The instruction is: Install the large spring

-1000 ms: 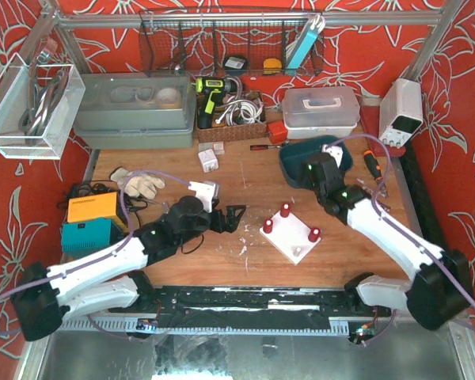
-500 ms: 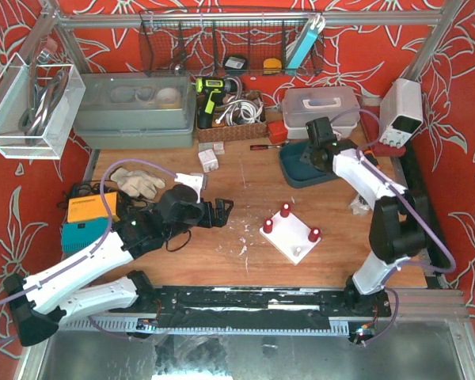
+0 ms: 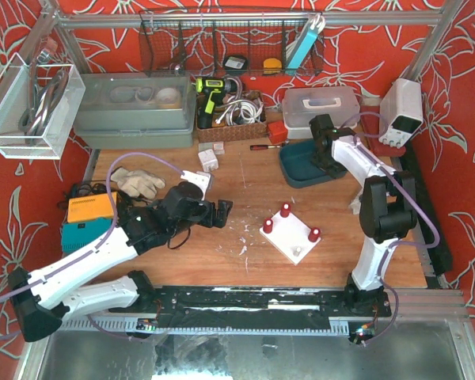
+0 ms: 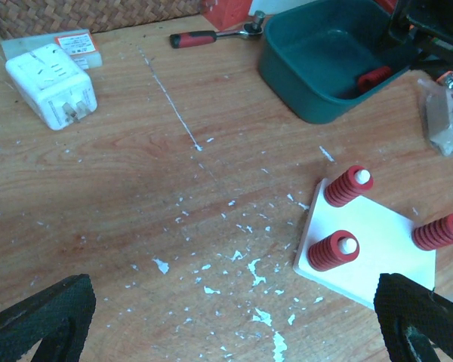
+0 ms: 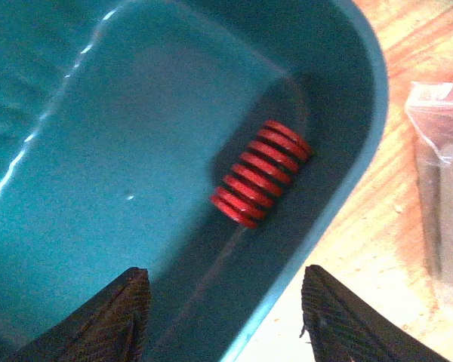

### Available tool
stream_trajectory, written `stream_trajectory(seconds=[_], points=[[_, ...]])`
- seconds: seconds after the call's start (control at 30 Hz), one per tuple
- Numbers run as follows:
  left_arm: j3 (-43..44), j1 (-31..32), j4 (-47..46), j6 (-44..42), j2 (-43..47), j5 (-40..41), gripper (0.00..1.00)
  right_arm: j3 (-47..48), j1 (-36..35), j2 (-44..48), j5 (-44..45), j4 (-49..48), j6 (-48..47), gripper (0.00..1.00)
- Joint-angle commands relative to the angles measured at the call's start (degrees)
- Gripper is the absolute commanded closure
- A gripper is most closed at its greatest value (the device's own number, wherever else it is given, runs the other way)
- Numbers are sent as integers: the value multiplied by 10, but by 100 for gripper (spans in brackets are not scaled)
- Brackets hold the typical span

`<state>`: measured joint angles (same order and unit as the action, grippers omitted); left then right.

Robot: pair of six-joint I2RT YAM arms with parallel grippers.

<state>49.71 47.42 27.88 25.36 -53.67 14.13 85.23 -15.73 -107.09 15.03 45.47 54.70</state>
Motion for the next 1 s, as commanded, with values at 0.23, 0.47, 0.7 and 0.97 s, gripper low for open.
stream_trajectory(seconds=[0.23,0.47,0.7,0.97], points=[[32,-5,-14,-35,-26,0,0,-18,11,-31,-9,14,38,44],[31,-5,-10,-30,-26,0,0,-17,15,-50,-13,-9,34,48],[32,-5,-7,-27,-26,2,0,-24,16,-50,-8,-34,-19,65],[28,-5,-10,-25,-23,5,0,15,18,-70,8,-17,-102,81]])
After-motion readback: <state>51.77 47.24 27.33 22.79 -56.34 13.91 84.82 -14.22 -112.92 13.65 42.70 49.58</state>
